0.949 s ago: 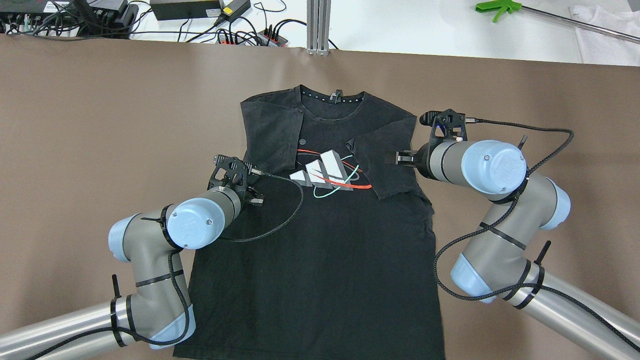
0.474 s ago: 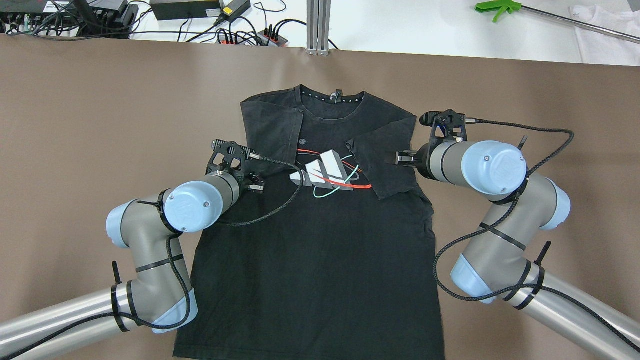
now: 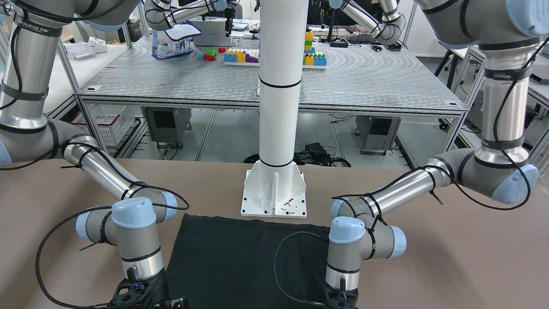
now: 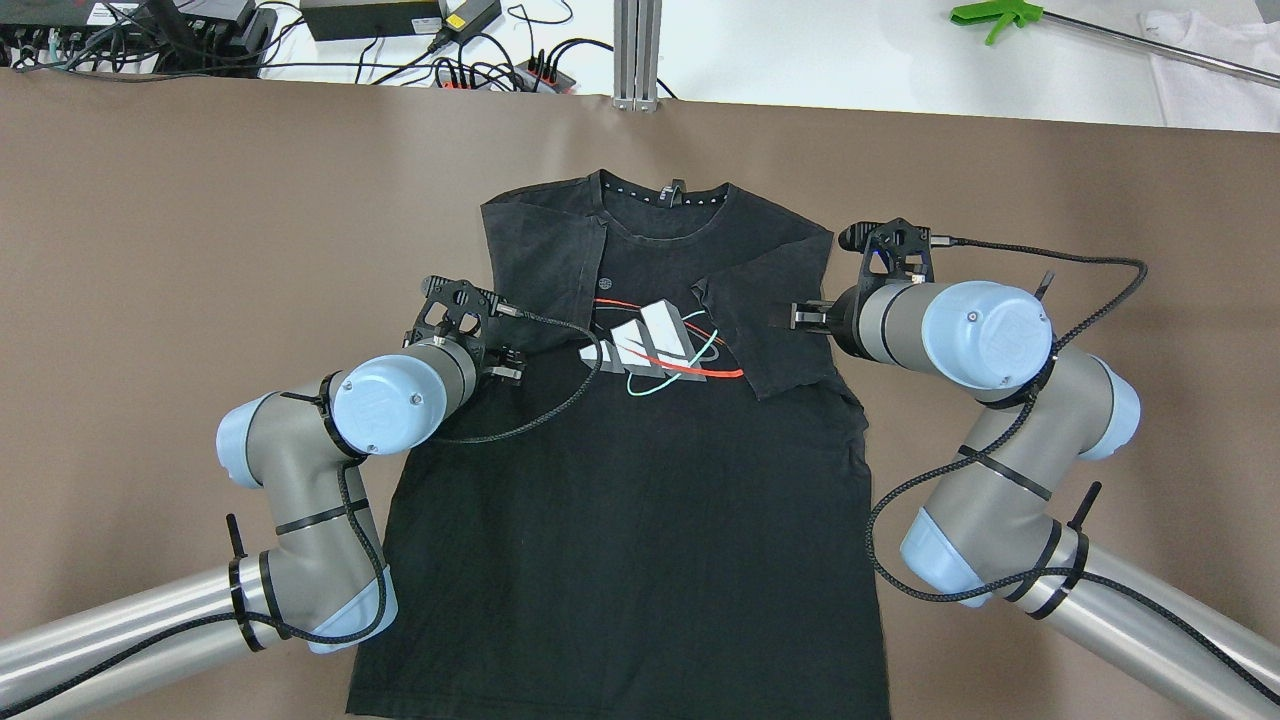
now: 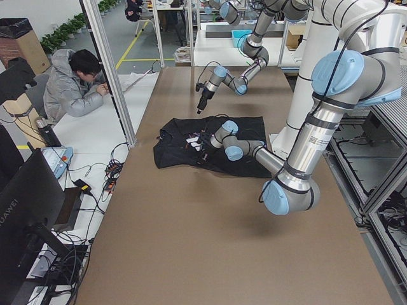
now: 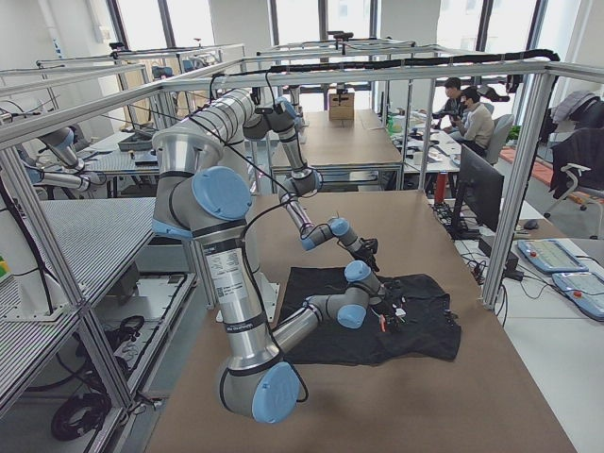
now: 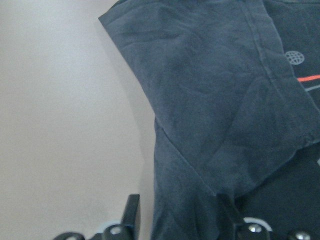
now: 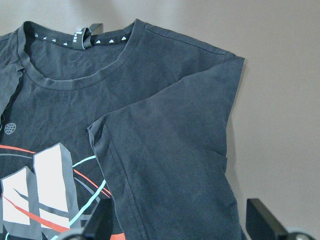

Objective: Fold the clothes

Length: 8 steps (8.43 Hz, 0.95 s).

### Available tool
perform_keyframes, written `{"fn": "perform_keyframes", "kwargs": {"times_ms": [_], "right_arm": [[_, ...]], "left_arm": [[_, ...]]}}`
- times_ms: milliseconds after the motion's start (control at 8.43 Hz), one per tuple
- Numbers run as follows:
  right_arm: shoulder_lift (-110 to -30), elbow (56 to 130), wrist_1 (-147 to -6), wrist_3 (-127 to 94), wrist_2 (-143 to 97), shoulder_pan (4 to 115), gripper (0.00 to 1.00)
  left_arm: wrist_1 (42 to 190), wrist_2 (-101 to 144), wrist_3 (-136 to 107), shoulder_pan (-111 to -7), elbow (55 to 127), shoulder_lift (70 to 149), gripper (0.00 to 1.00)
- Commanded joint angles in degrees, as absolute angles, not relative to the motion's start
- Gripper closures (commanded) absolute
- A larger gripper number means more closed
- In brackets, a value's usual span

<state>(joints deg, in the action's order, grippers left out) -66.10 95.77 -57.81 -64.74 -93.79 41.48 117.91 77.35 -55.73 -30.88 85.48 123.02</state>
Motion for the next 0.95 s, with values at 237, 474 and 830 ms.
{"fn": "perform_keyframes", "kwargs": {"times_ms": [237, 474, 830], "right_arm": [[-66.1, 95.6, -57.8, -64.4, -93.8, 41.5, 0.06], [-66.2, 95.6, -57.8, -64.1, -93.8, 41.5, 0.06], [-66.2, 95.6, -57.8, -64.1, -93.8, 41.5, 0.06]], "left_arm": [[117.9, 77.4, -55.7, -30.9, 85.1, 123.2, 0.93], [117.5, 77.3, -55.8, -31.0, 85.1, 123.1, 1.0], [117.2, 77.5, -55.7, -33.0, 84.6, 123.1, 1.0]]}}
